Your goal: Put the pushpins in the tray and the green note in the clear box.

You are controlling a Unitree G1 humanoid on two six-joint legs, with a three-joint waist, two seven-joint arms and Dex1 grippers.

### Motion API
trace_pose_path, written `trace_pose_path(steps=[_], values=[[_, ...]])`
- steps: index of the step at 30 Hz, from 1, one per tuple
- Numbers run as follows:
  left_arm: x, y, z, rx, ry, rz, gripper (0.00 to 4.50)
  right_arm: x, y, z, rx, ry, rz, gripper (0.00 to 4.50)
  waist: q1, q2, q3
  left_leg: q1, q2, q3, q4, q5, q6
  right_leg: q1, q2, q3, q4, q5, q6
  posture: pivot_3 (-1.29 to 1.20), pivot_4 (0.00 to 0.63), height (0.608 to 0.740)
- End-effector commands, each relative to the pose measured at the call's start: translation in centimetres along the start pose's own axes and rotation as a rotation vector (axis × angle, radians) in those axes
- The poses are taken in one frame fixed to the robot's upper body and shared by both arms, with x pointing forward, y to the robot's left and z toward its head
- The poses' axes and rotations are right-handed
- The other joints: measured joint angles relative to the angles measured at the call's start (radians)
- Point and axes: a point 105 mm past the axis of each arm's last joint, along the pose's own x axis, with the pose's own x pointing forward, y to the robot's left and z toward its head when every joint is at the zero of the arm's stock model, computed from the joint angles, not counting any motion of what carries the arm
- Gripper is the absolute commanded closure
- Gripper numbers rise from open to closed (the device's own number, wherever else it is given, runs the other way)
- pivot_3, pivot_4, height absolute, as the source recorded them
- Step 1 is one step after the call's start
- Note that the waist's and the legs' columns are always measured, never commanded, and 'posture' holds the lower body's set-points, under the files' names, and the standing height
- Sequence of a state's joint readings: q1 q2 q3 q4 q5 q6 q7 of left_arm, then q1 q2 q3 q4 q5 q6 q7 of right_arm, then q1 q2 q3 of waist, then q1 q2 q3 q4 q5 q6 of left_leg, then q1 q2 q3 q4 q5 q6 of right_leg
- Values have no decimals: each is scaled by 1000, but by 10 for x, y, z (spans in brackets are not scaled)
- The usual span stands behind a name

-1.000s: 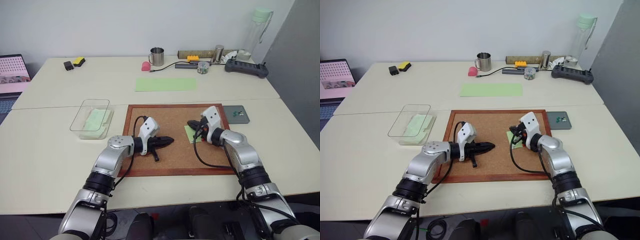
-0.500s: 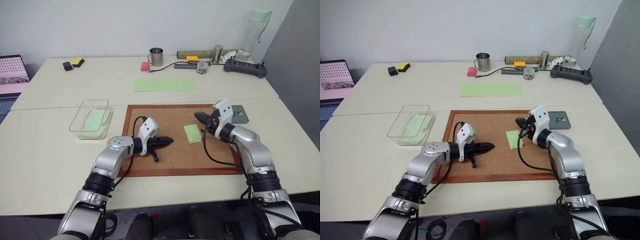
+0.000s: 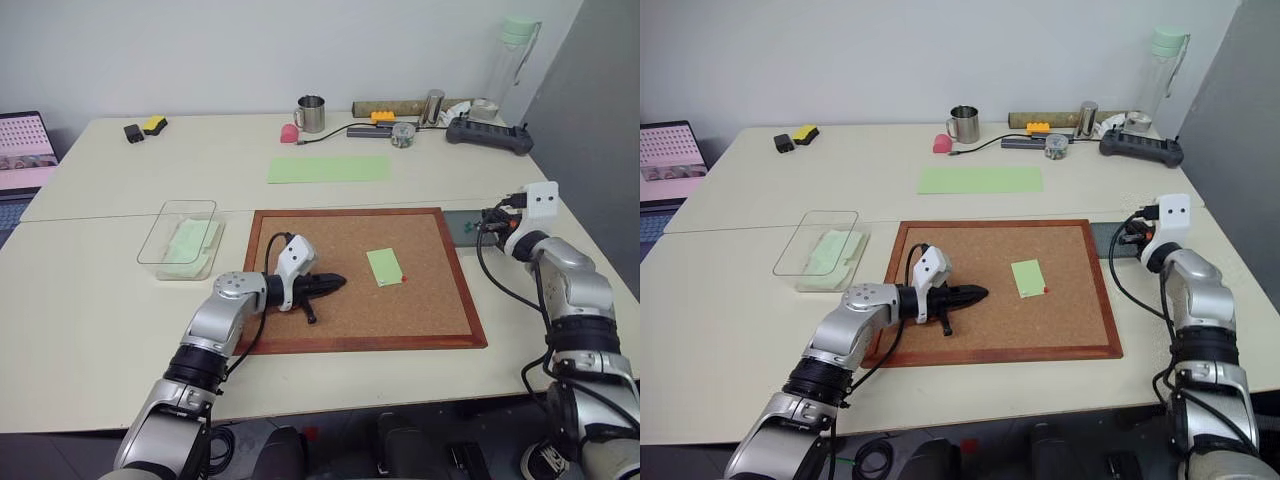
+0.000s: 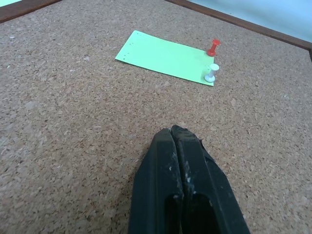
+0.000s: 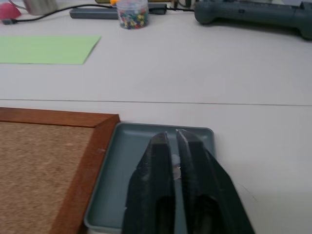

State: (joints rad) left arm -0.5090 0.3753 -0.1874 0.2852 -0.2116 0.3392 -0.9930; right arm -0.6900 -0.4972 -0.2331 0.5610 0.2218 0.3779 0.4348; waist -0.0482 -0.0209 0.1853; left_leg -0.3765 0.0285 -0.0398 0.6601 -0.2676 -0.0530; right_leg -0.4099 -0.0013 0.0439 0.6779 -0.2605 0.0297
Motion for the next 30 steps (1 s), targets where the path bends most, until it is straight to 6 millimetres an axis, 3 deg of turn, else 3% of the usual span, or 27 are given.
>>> trace_pose_path(steps=[1, 7, 11, 14, 16, 20, 24, 30], values=[[-1, 0, -25, -46, 88, 14, 4500, 9, 1, 15, -7, -44, 18, 3164, -1, 0, 0, 0, 0, 0, 0, 0, 0, 0, 0, 0, 0, 0, 0, 0, 150, 740], [-7, 2, -26, -48, 90, 35, 4500, 18, 0, 13, -1, -38, 23, 1813, -3, 0, 0, 0, 0, 0, 0, 0, 0, 0, 0, 0, 0, 0, 0, 0, 150, 740], [-11, 3, -27, -53, 90, 45, 4500, 15, 0, 26, -10, -88, 50, 957, -4, 0, 0, 0, 0, 0, 0, 0, 0, 0, 0, 0, 0, 2, -3, 0, 150, 740], [-10, 2, -27, -56, 89, 48, 4500, 8, 9, 35, -59, -134, 121, 315, -8, 0, 0, 0, 0, 0, 0, 0, 0, 0, 0, 0, 0, 2, -3, 0, 150, 740], [-10, 2, -27, -58, 87, 50, 4500, -1, 26, 38, -106, -167, 229, 18, -9, 0, 0, 0, 0, 0, -1, 0, 0, 0, 0, 0, 0, 1, -2, 0, 150, 740], [-8, 3, -26, -57, 84, 50, 4500, -34, 72, 28, -179, -159, 524, 18, -6, 0, 0, 0, 0, -1, -1, 0, 0, 0, 0, -1, 0, 0, 0, 0, 150, 740], [-7, 2, -26, -56, 85, 44, 4500, -60, 102, 4, -268, -90, 685, 18, -7, 0, 0, 0, 0, -1, 0, 0, 0, 0, 0, -1, 0, 0, 1, 0, 150, 740], [-4, 3, -24, -49, 84, 34, 4500, -65, 128, -15, -215, -70, 727, 18, -6, 0, 0, 1, 0, -1, 0, 0, 0, 1, 0, -1, 0, 0, 1, 0, 150, 740]])
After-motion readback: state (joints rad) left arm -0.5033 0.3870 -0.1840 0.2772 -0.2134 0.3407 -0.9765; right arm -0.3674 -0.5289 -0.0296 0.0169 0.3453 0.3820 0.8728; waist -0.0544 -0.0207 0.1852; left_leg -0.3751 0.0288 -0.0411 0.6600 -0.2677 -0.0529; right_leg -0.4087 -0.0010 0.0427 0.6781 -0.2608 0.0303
